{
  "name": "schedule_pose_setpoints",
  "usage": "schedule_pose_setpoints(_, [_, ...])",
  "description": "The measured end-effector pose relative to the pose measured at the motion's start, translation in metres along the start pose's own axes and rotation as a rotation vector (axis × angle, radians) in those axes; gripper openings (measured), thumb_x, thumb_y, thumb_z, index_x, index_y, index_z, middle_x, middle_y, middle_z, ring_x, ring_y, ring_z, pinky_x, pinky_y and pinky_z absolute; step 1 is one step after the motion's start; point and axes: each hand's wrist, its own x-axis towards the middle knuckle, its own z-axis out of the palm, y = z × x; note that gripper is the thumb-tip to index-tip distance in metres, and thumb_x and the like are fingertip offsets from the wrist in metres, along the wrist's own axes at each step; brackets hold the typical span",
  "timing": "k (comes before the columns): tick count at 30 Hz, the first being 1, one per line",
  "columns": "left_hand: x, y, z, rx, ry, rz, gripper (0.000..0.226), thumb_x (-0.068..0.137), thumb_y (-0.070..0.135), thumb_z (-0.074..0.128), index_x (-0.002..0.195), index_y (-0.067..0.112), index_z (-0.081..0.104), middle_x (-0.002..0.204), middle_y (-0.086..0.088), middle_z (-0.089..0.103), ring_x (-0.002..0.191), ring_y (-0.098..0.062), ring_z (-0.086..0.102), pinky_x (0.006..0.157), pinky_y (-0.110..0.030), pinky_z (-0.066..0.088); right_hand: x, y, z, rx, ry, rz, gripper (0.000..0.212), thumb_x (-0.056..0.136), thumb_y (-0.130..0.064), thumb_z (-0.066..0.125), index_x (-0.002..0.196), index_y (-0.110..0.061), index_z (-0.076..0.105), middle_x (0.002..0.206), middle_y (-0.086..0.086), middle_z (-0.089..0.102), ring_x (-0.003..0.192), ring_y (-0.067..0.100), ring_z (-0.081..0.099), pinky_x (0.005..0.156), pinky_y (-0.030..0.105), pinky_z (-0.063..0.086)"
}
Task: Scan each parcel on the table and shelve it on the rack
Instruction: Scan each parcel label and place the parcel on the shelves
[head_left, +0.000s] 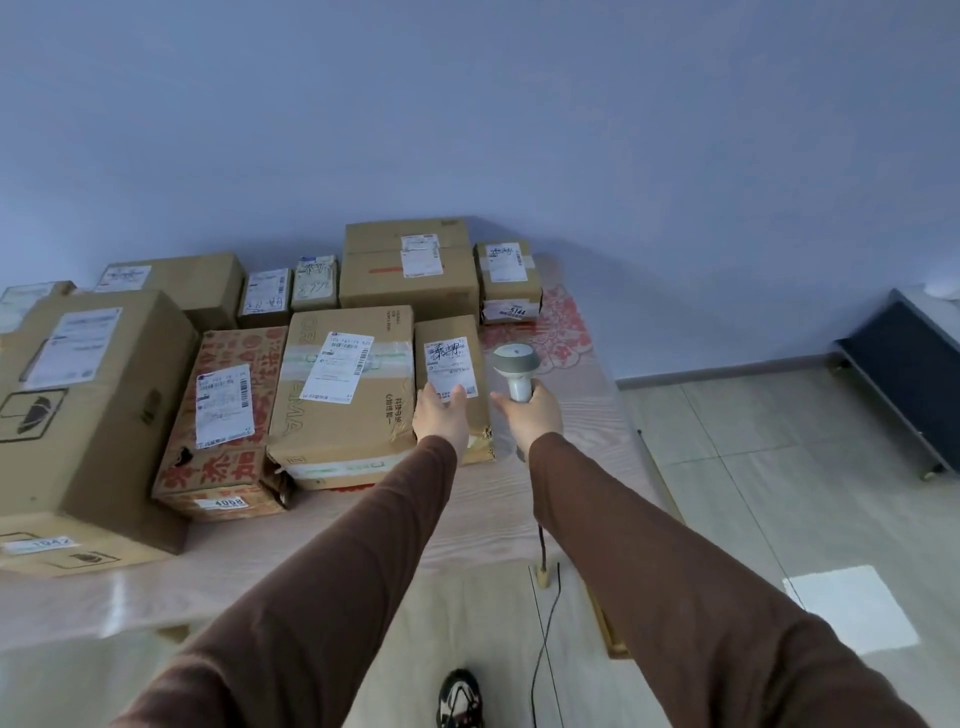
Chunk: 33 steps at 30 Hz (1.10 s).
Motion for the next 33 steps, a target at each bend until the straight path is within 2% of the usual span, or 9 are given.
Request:
schedule_pose_setpoints(4, [0.020,-0.005,0.013,0.078,0.013,-0.088,0.071,0.108,0.043,0.042,0.163,0.006,0.020,0.168,-0.017,0.027,0.153,-0.036,0.028,0.125,-0.043,0.023,0.021,0.007,0.013,0.013,-0.031,0.055,0.031,0.092,-0.029,0.074,0.113,-0.012,0.060,0.111,0.014,0.071,0.104,0.033,0.067,0.094,0.048,0.055])
schedule_pose_setpoints(8, [0.032,-0.008,0.022,0.149,0.035,-0.164,0.074,0.108,0.047,0.039,0.165,0.009,0.011,0.170,-0.015,0.022,0.155,-0.039,0.017,0.125,-0.043,0.014,0.036,0.017,0.018,0.050,-0.073,0.104,0.027,0.093,-0.028,0.073,0.108,-0.009,0.061,0.100,0.013,0.069,0.091,0.030,0.066,0.088,0.047,0.055])
schedule_pose_setpoints(13, [0.045,-0.012,0.029,0.198,0.036,-0.225,0.073,0.107,0.046,0.043,0.165,0.014,0.013,0.169,-0.014,0.021,0.154,-0.037,0.022,0.123,-0.049,0.022,0.046,0.035,0.009,0.162,-0.065,0.145,0.027,0.091,-0.019,0.075,0.110,-0.002,0.066,0.106,0.019,0.072,0.099,0.035,0.069,0.093,0.050,0.055])
schedule_pose_setpoints(15, [0.047,-0.022,0.033,0.144,0.002,-0.235,0.073,0.107,0.045,0.046,0.165,0.012,0.017,0.167,-0.016,0.024,0.152,-0.037,0.029,0.123,-0.047,0.028,0.052,0.043,0.001,0.182,-0.076,0.157,0.021,0.091,-0.018,0.076,0.104,-0.006,0.065,0.102,0.016,0.071,0.095,0.032,0.067,0.091,0.047,0.055])
schedule_pose_setpoints(19, [0.042,-0.046,0.042,-0.026,-0.057,-0.250,0.067,0.104,0.045,0.053,0.157,0.008,0.037,0.155,-0.015,0.049,0.140,-0.036,0.048,0.119,-0.045,0.038,0.057,0.055,-0.012,0.280,-0.130,0.194,0.018,0.091,-0.014,0.076,0.104,-0.008,0.066,0.095,0.009,0.068,0.086,0.024,0.064,0.066,0.029,0.051])
schedule_pose_setpoints(22, [0.033,-0.048,0.052,-0.192,-0.060,-0.236,0.066,0.104,0.044,0.055,0.160,0.015,0.034,0.156,-0.013,0.048,0.139,-0.033,0.049,0.118,-0.048,0.040,0.055,0.061,-0.021,0.394,-0.167,0.223,0.017,0.091,-0.009,0.076,0.104,-0.008,0.065,0.101,0.014,0.068,0.090,0.026,0.064,0.066,0.030,0.052])
schedule_pose_setpoints(24, [0.022,-0.044,0.058,-0.305,-0.077,-0.190,0.060,0.106,0.038,0.054,0.159,0.018,0.034,0.149,-0.009,0.055,0.128,-0.027,0.056,0.111,-0.042,0.046,0.051,0.064,-0.030,0.435,-0.162,0.217,0.015,0.091,-0.008,0.075,0.101,-0.010,0.065,0.099,0.014,0.066,0.091,0.026,0.063,0.069,0.033,0.053])
schedule_pose_setpoints(28, [-0.007,-0.030,0.059,-0.485,-0.144,-0.105,0.062,0.107,0.032,0.054,0.161,0.029,0.023,0.144,-0.004,0.058,0.128,-0.023,0.059,0.108,-0.042,0.048,0.036,0.058,-0.056,0.482,-0.164,0.163,0.023,0.091,-0.009,0.076,0.113,-0.009,0.067,0.092,0.006,0.069,0.086,0.021,0.065,0.060,0.020,0.053])
schedule_pose_setpoints(33, [-0.037,0.012,0.038,-0.559,-0.179,0.003,0.058,0.106,0.032,0.058,0.155,0.030,0.028,0.137,0.000,0.064,0.112,-0.014,0.066,0.092,-0.030,0.052,0.008,0.022,-0.087,0.500,-0.162,0.009,0.036,0.091,-0.011,0.077,0.125,-0.008,0.067,0.108,0.009,0.073,0.097,0.020,0.069,0.086,0.034,0.058])
